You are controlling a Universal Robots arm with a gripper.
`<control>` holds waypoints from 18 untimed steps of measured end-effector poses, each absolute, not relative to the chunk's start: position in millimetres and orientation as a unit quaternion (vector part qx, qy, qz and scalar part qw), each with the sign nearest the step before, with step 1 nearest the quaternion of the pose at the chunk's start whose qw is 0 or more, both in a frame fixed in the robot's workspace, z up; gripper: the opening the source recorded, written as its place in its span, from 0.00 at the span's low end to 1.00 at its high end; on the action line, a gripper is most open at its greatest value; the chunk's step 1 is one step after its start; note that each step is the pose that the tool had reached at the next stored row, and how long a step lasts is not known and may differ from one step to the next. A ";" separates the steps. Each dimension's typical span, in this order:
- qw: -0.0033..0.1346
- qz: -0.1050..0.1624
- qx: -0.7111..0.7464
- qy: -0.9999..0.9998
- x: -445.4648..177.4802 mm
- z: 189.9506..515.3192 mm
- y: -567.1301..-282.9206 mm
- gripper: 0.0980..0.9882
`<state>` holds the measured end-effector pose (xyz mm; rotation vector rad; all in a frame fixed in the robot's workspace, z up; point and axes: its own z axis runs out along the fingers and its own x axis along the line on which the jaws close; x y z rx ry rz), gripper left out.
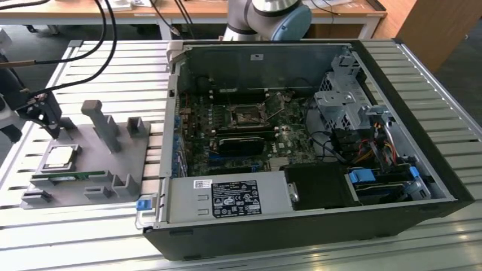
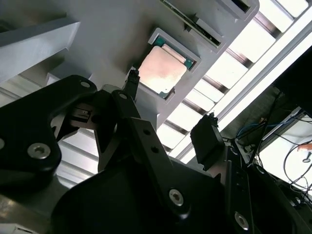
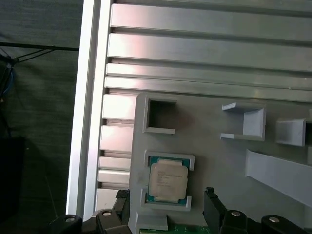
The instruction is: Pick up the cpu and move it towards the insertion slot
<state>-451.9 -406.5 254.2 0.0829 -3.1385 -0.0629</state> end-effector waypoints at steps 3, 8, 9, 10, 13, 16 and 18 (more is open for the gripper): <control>0.000 -0.020 0.026 -0.999 -451.9 249.5 -406.6 0.68; 0.000 -0.020 0.026 -0.999 -452.0 242.9 -407.2 0.68; 0.000 -0.020 0.026 -0.999 -452.1 241.8 -407.2 0.68; 0.000 -0.020 0.026 -0.999 -452.1 240.7 -407.2 0.68; 0.000 -0.020 0.026 -0.999 -452.1 237.8 -407.3 0.68; 0.000 -0.019 0.026 -0.999 -452.0 235.5 -407.3 0.68; 0.000 -0.019 0.026 -0.999 -452.0 233.4 -407.3 0.68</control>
